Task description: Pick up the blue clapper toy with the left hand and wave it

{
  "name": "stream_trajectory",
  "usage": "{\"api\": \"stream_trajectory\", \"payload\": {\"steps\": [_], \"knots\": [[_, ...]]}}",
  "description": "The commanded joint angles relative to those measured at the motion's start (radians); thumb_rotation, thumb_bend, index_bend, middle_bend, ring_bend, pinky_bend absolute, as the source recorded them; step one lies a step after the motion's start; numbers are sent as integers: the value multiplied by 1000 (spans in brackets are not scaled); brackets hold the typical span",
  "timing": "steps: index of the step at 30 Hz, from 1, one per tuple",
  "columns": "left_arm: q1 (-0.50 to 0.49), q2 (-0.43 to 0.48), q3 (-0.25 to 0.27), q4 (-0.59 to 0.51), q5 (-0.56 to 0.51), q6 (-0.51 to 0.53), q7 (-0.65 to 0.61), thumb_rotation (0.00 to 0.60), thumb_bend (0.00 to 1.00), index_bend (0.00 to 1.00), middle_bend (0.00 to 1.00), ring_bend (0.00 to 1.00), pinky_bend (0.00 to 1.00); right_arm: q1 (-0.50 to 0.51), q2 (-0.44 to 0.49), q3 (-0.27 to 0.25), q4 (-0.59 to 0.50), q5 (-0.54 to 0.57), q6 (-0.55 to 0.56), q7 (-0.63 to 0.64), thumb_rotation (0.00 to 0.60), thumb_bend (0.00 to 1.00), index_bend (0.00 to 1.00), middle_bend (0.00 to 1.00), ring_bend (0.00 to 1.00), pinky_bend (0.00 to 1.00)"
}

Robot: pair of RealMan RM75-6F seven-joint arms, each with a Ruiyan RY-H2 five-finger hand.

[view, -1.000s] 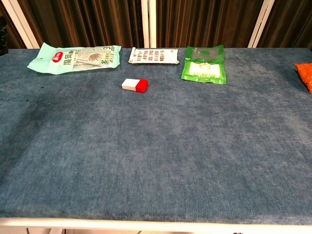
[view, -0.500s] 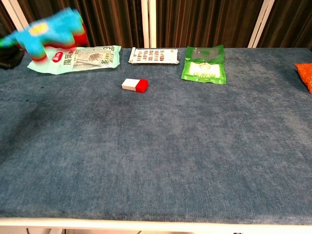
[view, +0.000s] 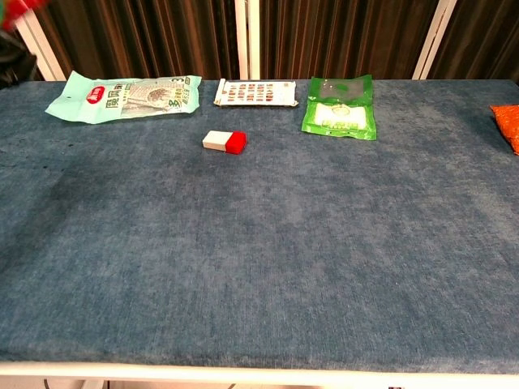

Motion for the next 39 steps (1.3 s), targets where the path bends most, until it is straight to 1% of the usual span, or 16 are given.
{"api": "stream_trajectory", "payload": {"steps": [1,2,4,6,7,10,11,12,14,18,24,30,32,34,37,39], "knots": [[56,137,-154,-187,-109,-167,-958,600,755,1000,1000,1000,1000,1,-2,-1,1,-1,-2,0,600,216,0,0,0,0],[54,141,-145,-171,-82,-167,-975,600,756,1000,1000,1000,1000,1,-2,-1,2,-1,-2,-1,600,216,0,0,0,0],[45,141,-115,-131,-24,-160,-938,600,761,1000,1000,1000,1000,1,-3,0,1,-1,-1,-2,600,216,0,0,0,0],[30,129,-74,-74,31,-139,-777,600,769,1000,1000,1000,1000,1,-2,0,0,-1,0,-2,600,217,0,0,0,0],[22,117,-56,-45,52,-125,-658,600,773,1000,1000,1000,1000,1,-2,0,0,-1,-1,-2,600,217,0,0,0,0],[-1,48,4,81,129,-52,-124,600,778,1000,1000,1000,1000,1,-1,-2,-1,-1,-1,-2,600,217,0,0,0,0],[-10,14,31,140,169,-21,109,600,778,1000,1000,1000,1000,0,-1,-2,-1,-1,-1,-1,600,218,0,0,0,0],[-16,-7,51,176,197,-8,259,600,778,1000,1000,1000,1000,0,-1,-2,-1,-1,0,-1,600,218,0,0,0,0],[-27,-38,89,211,229,-13,470,600,777,1000,1000,1000,1000,0,-1,-1,1,0,-1,1,600,218,0,0,0,0],[-51,-46,129,220,237,-62,632,600,777,1000,1000,1000,1000,-1,-1,-2,4,0,-2,6,600,218,0,0,0,0],[-74,-33,154,207,245,-66,737,600,772,1000,1000,1000,1000,-1,-3,-1,13,6,-4,15,600,217,0,0,0,0],[-80,-21,166,178,224,-64,756,600,768,1000,1000,1000,1000,-1,-6,-2,17,2,-4,18,600,218,0,0,0,0],[-77,-19,164,158,203,-65,725,600,760,1000,1000,1000,1000,-3,-4,-2,15,1,-1,18,600,217,0,0,0,0],[-67,-19,147,118,161,-60,628,600,754,1000,1000,1000,1000,-4,-3,-2,14,0,2,17,600,217,0,0,0,0],[-45,-1,95,-14,73,-54,298,600,748,1000,1000,1000,1000,-4,-1,-2,13,1,2,16,600,218,0,0,0,0],[-32,30,51,-120,22,-58,17,600,744,1000,1000,1000,1000,-3,-2,-2,13,2,-2,15,600,218,0,0,0,0]]}}
